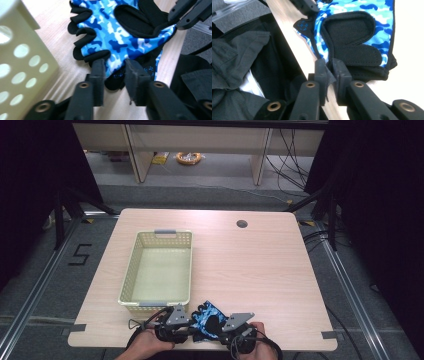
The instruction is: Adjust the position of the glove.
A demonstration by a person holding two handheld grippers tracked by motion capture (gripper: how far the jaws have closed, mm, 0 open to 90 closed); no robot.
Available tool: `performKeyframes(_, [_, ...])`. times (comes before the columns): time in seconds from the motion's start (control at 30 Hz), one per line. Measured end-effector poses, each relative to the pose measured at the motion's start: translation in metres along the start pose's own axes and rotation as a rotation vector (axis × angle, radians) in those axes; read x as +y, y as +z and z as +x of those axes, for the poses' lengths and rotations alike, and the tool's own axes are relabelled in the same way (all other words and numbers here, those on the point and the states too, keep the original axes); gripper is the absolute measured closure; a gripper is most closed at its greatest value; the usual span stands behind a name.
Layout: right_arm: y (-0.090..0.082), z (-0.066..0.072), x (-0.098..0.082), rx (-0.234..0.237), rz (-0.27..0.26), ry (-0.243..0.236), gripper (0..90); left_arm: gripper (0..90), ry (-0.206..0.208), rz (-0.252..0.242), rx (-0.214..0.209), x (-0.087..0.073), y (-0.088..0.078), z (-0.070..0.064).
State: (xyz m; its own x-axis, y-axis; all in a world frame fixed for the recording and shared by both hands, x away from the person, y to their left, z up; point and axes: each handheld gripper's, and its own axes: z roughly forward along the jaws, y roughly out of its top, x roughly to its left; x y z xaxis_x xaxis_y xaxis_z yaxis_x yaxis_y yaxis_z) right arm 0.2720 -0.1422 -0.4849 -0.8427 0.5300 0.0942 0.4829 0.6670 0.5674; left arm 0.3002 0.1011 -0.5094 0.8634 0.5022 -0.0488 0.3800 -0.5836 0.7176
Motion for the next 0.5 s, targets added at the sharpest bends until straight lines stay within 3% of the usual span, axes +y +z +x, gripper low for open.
performKeyframes(0.03, [0.002,-0.002,-0.001,-0.011,-0.032,-0.028,85.6,76.0,0.038,0.013,0.011,0.001,-0.001,0.002])
performKeyframes(0.17, [-0.003,-0.002,0.0,-0.001,-0.042,-0.002,86.7,85.7,0.02,-0.011,0.027,0.002,-0.003,-0.001])
performKeyframes(0.27, [-0.009,-0.003,0.001,-0.024,-0.061,-0.017,87.0,87.5,0.038,-0.019,0.032,0.005,-0.009,0.0])
performKeyframes(0.3, [-0.011,-0.005,0.002,-0.018,-0.075,-0.044,87.1,88.0,0.02,-0.03,0.023,0.006,-0.01,-0.002])
performKeyframes(0.37, [-0.016,-0.005,0.003,-0.026,-0.067,-0.039,87.2,88.2,0.009,-0.043,0.011,0.007,-0.011,-0.003])
performKeyframes(0.47, [-0.022,-0.006,0.006,-0.039,-0.083,-0.072,87.4,88.4,0.039,-0.042,0.009,0.008,-0.014,-0.002])
performKeyframes(0.5, [-0.023,-0.006,0.006,-0.047,-0.082,-0.08,87.5,88.5,0.018,-0.049,-0.001,0.009,-0.015,-0.004])
